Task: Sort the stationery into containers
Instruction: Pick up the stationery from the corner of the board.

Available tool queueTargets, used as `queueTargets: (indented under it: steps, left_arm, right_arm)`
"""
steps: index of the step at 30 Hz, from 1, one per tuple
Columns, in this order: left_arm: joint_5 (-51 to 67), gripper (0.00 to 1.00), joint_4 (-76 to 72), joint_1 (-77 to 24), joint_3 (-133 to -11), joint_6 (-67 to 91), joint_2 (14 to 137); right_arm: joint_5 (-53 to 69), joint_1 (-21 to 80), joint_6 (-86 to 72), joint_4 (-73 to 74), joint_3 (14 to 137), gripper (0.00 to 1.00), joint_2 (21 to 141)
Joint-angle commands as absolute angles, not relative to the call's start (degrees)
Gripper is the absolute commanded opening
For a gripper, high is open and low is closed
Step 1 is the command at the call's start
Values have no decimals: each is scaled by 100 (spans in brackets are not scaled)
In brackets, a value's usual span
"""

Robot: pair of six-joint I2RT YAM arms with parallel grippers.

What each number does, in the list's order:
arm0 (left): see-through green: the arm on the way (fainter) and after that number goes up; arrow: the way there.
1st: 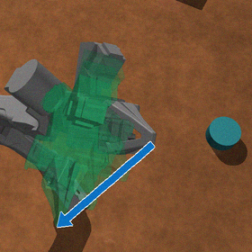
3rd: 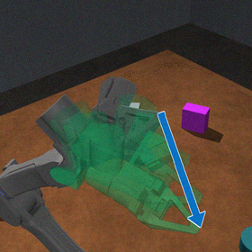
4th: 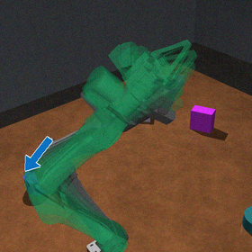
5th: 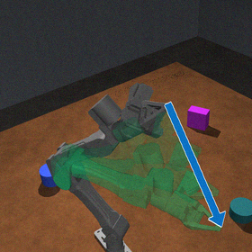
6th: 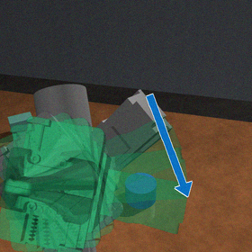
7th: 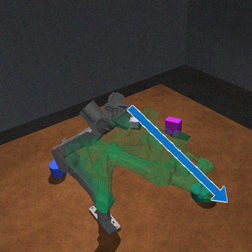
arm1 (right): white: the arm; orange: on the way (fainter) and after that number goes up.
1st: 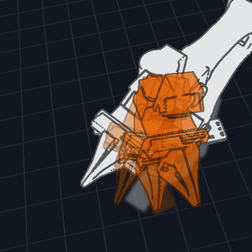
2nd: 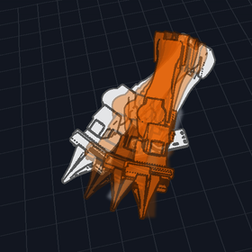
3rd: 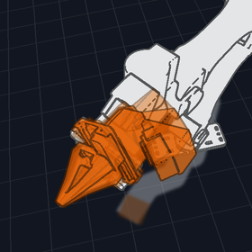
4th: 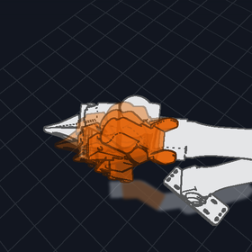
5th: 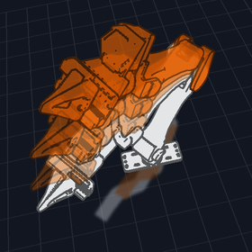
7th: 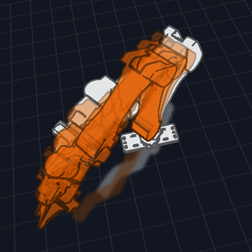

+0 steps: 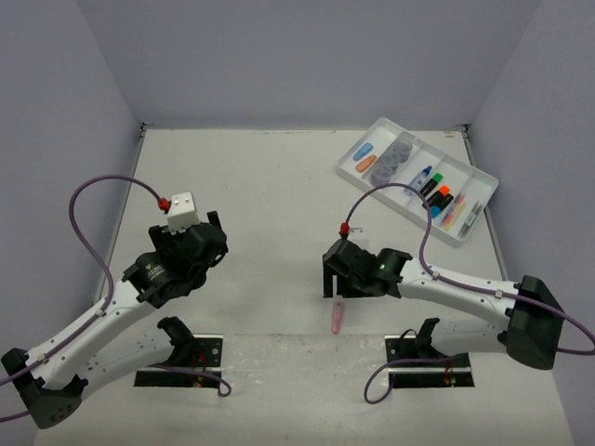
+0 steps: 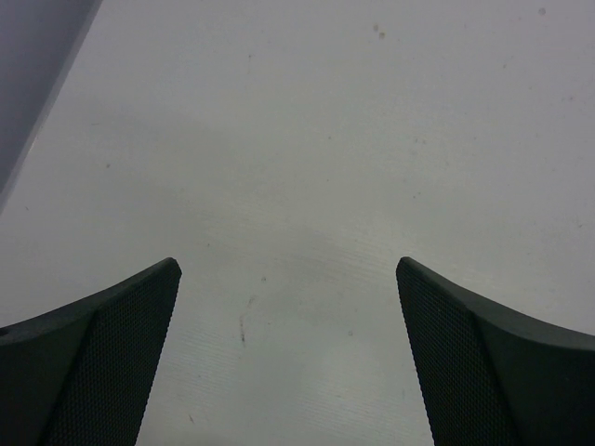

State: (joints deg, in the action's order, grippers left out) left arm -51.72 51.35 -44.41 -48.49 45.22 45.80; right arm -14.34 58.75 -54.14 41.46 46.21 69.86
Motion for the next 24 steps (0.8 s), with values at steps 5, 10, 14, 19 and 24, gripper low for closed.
queueTargets:
  steps: [5,10,14,19,24]
  left_arm:
    - [-4735,100,4697,-4403,-4808,4164,4671]
    - [-4582,100,4518,-4412,-4720,3999,4538]
    - [-4535,100,4488,-4412,-4717,3955,4474]
    - [-4474,100,4448,-4421,-4702,3886,4413]
    - [-4386,100,4377,-4430,-4676,3807,4363]
  right_arm:
    - [-1486,6515,-6591,3860,4354,64,7818]
    - [-1323,6658,-6716,3605,4335,52,8360]
    - [-1363,6776,-6820,3587,4368,40,8674]
    - [-1255,6863,-6924,3409,4254,5,8894]
    - [-1676,6879,-6839,3869,4624,0,8800]
